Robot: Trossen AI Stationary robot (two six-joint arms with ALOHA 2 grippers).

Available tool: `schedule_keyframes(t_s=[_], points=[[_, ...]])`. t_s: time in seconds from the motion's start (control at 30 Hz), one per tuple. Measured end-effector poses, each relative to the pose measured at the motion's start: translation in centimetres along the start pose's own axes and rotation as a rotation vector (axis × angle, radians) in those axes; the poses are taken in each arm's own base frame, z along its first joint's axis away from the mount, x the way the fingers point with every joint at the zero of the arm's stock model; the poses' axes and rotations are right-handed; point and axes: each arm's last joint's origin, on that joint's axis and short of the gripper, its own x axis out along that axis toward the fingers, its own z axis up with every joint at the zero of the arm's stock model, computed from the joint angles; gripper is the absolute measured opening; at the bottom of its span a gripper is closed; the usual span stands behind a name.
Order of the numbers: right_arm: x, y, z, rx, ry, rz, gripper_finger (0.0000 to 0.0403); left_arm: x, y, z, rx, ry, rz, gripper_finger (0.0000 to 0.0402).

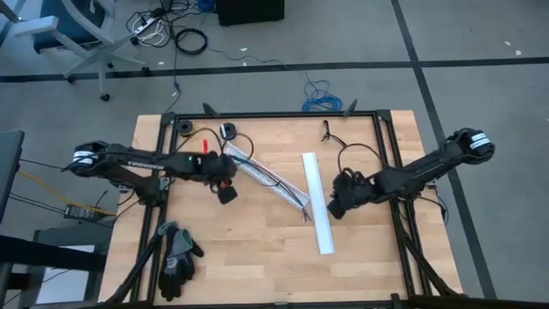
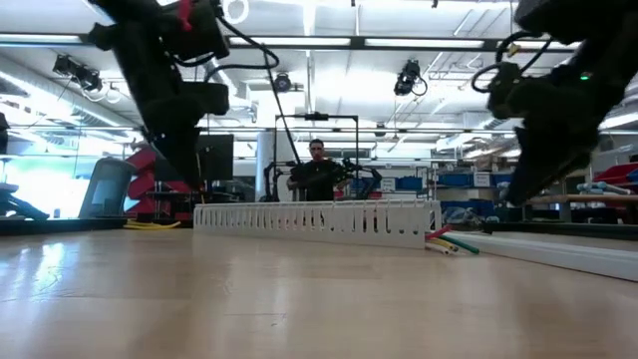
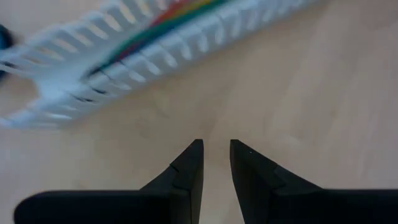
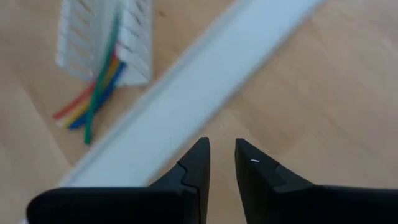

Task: Ziptie cables
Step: Close the cable duct

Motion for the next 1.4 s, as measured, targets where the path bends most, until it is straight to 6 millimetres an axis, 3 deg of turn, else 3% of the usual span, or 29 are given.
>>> schedule_keyframes(t_s=[0.17, 0.47, 0.63, 0.83, 1.0, 1.13, 1.27, 1.4], points=[[-1.3, 0.7, -2.2, 0.052, 0.016, 0.007, 0.004, 1.0, -2.2, -2.3, -0.039, -0.05, -0.043, 0.0088], [-2.7, 4.3, -6.5, 0.138, -0.075, 0.199, 0.0002, 1.9, -7.0, -4.0, -0.092, -0.416, -0.372, 0.0085], [-1.8, 6.9, -8.4, 0.169, -0.09, 0.31, 0.0001, 3.5, -8.2, -4.6, -0.08, -0.38, -0.367, 0.0079], [0.1, 10.0, -9.8, 0.147, -0.074, 0.24, 0.0, 6.1, -9.6, -4.6, -0.095, -0.423, -0.396, 0.0078], [0.6, 12.1, -9.8, 0.124, -0.071, 0.184, 0.0, 7.6, -10.6, -4.2, -0.07, -0.54, -0.454, 0.0078], [-0.2, 13.1, -8.7, 0.107, -0.076, 0.133, 0.0, 8.3, -11.0, -4.0, -0.063, -0.612, -0.492, 0.0078], [-1.3, 13.6, -7.4, 0.083, -0.078, 0.072, 0.0, 8.7, -11.4, -3.9, -0.062, -0.617, -0.506, 0.0078], [-1.1, 13.6, -6.8, 0.065, -0.082, 0.049, 0.0, 8.7, -11.4, -3.8, -0.014, -0.635, -0.493, 0.0078]])
